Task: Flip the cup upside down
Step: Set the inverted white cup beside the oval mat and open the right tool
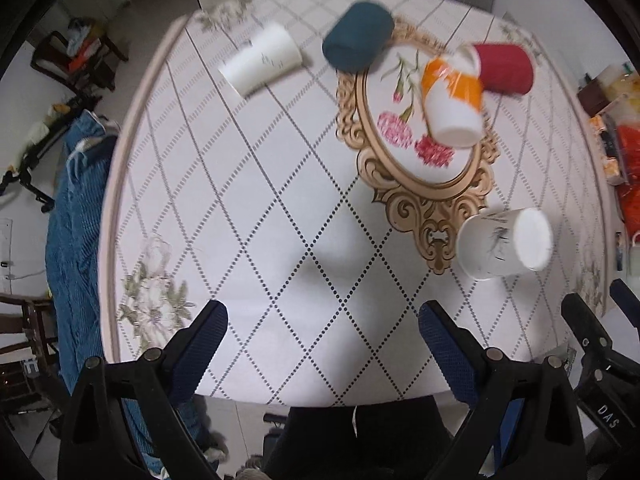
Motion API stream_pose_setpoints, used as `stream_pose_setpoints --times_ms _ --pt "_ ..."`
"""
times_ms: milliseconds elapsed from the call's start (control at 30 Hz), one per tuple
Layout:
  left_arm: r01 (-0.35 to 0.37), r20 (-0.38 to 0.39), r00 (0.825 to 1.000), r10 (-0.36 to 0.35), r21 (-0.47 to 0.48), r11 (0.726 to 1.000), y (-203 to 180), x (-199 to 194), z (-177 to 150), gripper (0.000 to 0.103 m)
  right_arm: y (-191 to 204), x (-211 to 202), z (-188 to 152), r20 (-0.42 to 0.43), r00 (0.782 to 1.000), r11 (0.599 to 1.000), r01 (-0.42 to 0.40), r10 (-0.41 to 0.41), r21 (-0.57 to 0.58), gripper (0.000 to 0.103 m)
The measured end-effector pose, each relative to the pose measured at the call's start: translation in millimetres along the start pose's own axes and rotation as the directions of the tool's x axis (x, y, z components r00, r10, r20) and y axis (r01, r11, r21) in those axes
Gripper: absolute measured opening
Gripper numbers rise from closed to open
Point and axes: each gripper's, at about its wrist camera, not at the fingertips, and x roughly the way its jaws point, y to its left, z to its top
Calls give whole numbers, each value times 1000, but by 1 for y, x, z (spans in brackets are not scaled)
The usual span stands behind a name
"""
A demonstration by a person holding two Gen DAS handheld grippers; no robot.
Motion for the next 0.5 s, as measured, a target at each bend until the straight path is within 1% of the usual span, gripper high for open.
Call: stream_pose_setpoints --times_ms 100,200,333,500 --pt "3 65 998 -4 7 1000 3 -30 -10 98 -1 -30 -5 41 999 999 31 -32 19 98" --pt "6 108 994 -8 15 1000 4 -46 -18 99 1 -63 -11 96 994 998 45 -48 32 98" --pt "9 171 985 -11 15 1000 2 -78 -31 99 3 -102 -18 143 989 999 33 -38 37 98" --pt "5 261 965 -5 3 1000 0 -124 -53 99 -4 -151 -28 196 981 1000 0 -6 31 98"
